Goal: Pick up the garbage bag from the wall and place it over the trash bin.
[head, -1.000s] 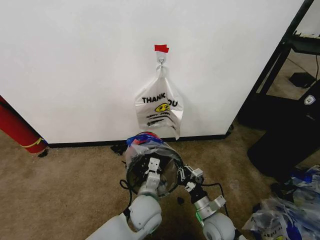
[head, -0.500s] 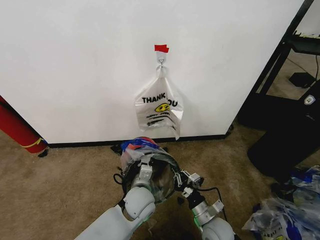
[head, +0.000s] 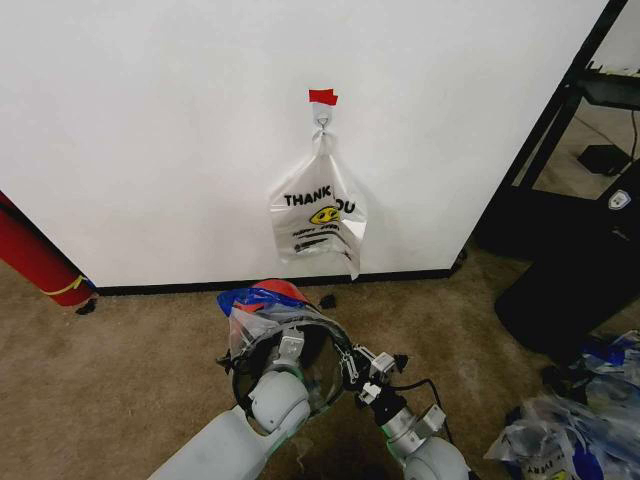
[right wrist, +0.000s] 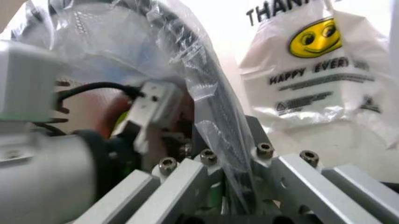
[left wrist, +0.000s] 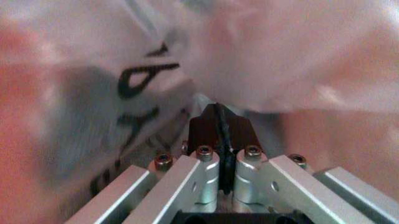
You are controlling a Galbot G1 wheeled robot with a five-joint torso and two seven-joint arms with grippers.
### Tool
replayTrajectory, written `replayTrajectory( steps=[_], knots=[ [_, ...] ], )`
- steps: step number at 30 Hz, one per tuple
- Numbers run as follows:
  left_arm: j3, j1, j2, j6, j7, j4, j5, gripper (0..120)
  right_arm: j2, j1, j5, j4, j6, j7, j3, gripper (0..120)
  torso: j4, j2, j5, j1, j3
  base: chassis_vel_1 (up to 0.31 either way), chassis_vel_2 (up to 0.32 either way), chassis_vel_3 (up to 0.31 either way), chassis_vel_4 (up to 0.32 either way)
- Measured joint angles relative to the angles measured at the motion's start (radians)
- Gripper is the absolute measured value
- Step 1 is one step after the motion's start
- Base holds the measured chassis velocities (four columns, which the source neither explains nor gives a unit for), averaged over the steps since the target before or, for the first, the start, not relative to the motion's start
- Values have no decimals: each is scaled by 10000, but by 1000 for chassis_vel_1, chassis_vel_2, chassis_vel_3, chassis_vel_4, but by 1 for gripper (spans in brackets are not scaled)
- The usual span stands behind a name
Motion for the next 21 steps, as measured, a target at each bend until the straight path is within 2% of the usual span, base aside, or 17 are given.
replayTrajectory(
  steps=[21],
  knots=[
    [618,669,537,-77,253,-807,566,0,67,338,-132,-464,357,251,465,0,0,-1,0,0,0,0,0,0,0]
  ],
)
